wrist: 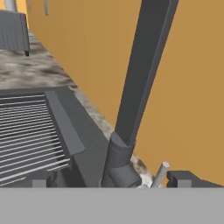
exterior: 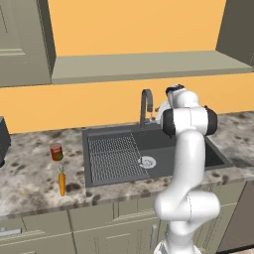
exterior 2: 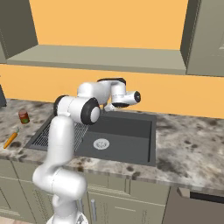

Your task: Turn on the sink faucet. Then move the carrot from the counter to the sink. Turn off the sink. Move the vegetable from the sink to the pot next to the stove. Finally move the pot to the rear left burner.

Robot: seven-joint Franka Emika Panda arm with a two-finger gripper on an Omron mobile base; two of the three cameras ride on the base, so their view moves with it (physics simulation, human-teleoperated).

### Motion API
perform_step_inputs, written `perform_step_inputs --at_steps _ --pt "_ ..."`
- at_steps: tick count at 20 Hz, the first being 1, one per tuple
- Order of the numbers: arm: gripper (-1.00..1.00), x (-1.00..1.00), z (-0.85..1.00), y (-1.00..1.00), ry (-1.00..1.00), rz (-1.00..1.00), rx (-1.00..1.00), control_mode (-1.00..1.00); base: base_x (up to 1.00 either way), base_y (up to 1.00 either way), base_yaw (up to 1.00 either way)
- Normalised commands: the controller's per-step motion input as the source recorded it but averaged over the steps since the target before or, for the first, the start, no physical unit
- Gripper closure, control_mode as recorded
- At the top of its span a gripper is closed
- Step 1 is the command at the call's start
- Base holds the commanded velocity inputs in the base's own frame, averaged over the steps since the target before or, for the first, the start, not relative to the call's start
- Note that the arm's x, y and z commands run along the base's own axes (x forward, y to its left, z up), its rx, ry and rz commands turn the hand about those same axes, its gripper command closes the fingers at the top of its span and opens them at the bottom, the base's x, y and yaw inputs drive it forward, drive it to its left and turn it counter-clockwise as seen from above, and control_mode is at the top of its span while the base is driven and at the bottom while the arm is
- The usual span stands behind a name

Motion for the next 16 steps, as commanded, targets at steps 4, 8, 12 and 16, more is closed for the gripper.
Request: perform_step_inputs --at_steps 4,8,12,16 --pt "-1.00 0.17 -0.06 -0.01 0.00 0.00 0.00 -1.00 0.00 0.00 0.00" --pt "-1.00 0.16 -0.05 -0.03 0.00 0.00 0.02 -1.00 0.00 0.00 0.00" --pt "-1.00 0.12 -0.02 0.00 0.00 0.00 0.02 -1.00 0.00 0.00 0.00" --pt "-1.00 0.12 -0.05 0.00 0.00 0.00 0.01 -1.00 0.00 0.00 0.00"
